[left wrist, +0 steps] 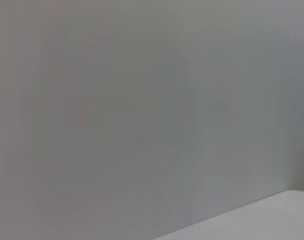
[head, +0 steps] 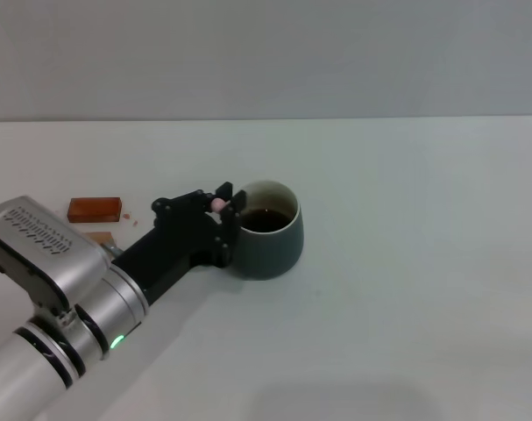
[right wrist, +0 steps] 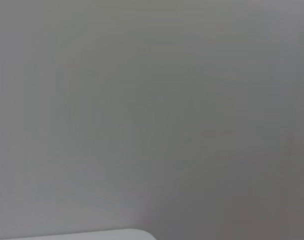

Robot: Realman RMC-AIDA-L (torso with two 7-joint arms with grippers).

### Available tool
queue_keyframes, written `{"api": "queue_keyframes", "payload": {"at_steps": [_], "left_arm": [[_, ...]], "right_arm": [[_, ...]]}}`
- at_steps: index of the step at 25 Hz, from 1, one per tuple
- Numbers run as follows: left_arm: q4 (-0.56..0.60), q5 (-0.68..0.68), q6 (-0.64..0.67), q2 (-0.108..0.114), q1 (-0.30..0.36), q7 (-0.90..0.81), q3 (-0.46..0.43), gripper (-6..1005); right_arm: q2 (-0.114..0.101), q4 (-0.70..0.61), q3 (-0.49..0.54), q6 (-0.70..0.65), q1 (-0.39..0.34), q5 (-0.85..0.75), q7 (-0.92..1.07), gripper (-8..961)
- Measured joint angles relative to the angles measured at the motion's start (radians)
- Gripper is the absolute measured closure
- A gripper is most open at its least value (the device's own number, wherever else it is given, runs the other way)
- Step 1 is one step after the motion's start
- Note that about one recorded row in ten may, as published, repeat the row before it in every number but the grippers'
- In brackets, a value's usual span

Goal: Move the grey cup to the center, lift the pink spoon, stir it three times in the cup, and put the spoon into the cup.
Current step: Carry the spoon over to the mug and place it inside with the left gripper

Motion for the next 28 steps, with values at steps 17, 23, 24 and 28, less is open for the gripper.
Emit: {"api": "queue_keyframes", "payload": {"at_steps": [17, 23, 24, 28], "left_arm": [[0.029, 0.000, -0.019, -0.034, -0.072, 0.033, -0.026, 853], [0.007, 0.000, -0.014, -0.031, -0.054, 0.033, 0.013, 853], [0.007, 0.000, -0.014, -0.031, -0.054, 0.033, 0.013, 853], [-0.018, 0.000, -0.016, -0.023, -0.010, 0.049, 0.008, 854]], "right_arm": [[0.000, 0.001, 0.000, 0.001, 0.004, -0.001, 0.000, 954], [0.001, 0.000, -0.001, 0.002, 0.003, -0.001, 0.000, 954], [0.001, 0.000, -0.001, 0.002, 0.003, -0.001, 0.000, 954], [0.001, 0.002, -0.007, 0.002, 0.004, -0.001, 0.000, 954]]}}
